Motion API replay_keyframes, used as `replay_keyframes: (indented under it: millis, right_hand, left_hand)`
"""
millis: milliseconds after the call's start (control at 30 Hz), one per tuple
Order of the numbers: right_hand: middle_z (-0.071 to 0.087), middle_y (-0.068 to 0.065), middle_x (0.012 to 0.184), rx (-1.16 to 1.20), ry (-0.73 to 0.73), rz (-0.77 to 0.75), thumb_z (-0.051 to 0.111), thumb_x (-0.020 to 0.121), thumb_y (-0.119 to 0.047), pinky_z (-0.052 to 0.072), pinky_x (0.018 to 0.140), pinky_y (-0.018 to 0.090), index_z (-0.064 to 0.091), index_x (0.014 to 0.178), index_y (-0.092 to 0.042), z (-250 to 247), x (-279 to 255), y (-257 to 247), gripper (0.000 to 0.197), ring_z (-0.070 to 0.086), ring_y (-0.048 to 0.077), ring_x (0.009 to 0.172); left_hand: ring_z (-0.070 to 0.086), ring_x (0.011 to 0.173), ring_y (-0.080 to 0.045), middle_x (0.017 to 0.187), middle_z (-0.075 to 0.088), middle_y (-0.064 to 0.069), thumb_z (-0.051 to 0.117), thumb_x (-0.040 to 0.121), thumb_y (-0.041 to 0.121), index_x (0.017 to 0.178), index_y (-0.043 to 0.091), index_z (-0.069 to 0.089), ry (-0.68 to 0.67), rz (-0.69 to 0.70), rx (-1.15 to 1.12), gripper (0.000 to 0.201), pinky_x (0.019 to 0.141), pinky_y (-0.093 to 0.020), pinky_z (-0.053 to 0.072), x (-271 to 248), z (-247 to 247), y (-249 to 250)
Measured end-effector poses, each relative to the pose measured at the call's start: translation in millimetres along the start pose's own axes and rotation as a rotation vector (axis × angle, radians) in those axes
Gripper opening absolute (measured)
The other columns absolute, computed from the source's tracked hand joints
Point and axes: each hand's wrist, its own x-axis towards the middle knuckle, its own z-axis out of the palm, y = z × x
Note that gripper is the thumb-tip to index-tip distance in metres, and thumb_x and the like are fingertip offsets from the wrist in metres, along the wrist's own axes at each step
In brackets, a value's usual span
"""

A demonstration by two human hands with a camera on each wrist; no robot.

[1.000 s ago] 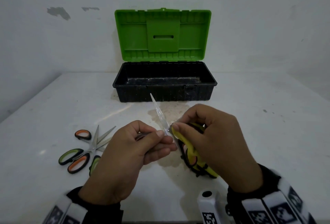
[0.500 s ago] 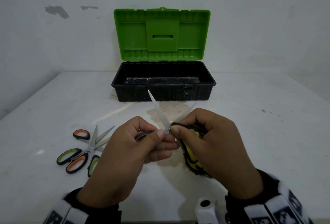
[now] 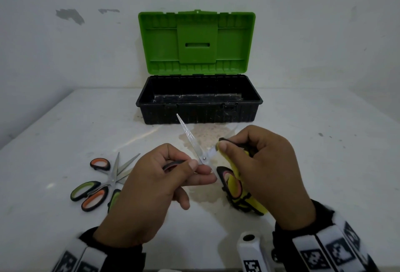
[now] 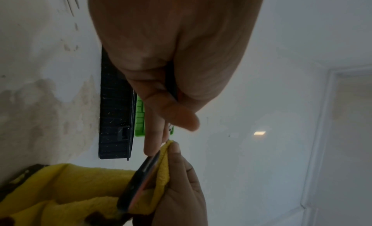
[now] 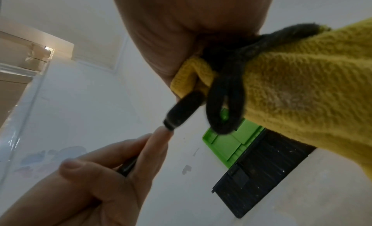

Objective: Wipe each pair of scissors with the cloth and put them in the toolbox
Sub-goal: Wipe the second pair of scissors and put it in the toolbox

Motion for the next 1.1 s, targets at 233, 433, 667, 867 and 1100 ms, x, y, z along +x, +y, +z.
replay_keyframes:
  millis: [233,433,667,867,1100]
  right_hand:
    - [0.070,-0.012,0.072,0.018,-0.059,-0.083,0.077,0.082,-0.025,0.049,0.061,0.010,0.073,0.078,-0.019,7.3,-7.4,-3.6,0.009,0.065,0.005,0.071]
    - [0.066,-0.014,0.067,-0.040,0.031,-0.019,0.077,0.083,-0.027,0.042,0.058,0.007,0.071,0.076,-0.023,6.6,-0.5,3.7,0.010,0.062,0.006,0.069]
    - [0.066,-0.011,0.065,-0.012,-0.043,-0.073,0.076,0.084,-0.025,0.048,0.056,0.014,0.071,0.076,-0.019,10.9,-8.2,-3.7,0.011,0.064,0.007,0.065]
    - [0.064,-0.014,0.065,-0.061,0.081,-0.022,0.076,0.084,-0.026,0.042,0.058,0.007,0.070,0.075,-0.022,7.5,0.3,2.6,0.011,0.060,0.006,0.070]
    - [0.063,-0.015,0.064,-0.026,0.089,-0.039,0.076,0.084,-0.026,0.042,0.057,0.007,0.069,0.073,-0.022,10.4,-3.6,0.0,0.013,0.061,0.004,0.068]
  left_hand:
    - [0.076,0.082,-0.029,0.084,0.077,-0.017,0.056,0.093,0.000,0.093,-0.004,0.053,-0.012,0.032,0.035,0.005,0.036,-0.022,0.045,1.3,-1.3,2.5]
    - [0.077,0.080,-0.027,0.083,0.077,-0.016,0.058,0.092,0.000,0.096,-0.005,0.053,-0.004,0.012,0.032,0.008,0.044,-0.023,0.053,2.8,-1.2,0.9]
    - [0.077,0.078,-0.025,0.082,0.077,-0.014,0.059,0.091,0.000,0.096,-0.005,0.054,-0.009,0.029,0.069,0.008,0.047,-0.023,0.055,2.0,1.7,0.8]
    - [0.077,0.079,-0.025,0.081,0.077,-0.013,0.059,0.091,0.001,0.094,-0.003,0.055,0.017,0.066,0.077,0.007,0.050,-0.024,0.056,1.1,2.3,-1.6]
    - [0.077,0.076,-0.022,0.080,0.077,-0.011,0.060,0.090,0.001,0.094,-0.005,0.054,0.022,0.129,0.120,0.010,0.051,-0.026,0.058,-1.3,3.8,-3.4]
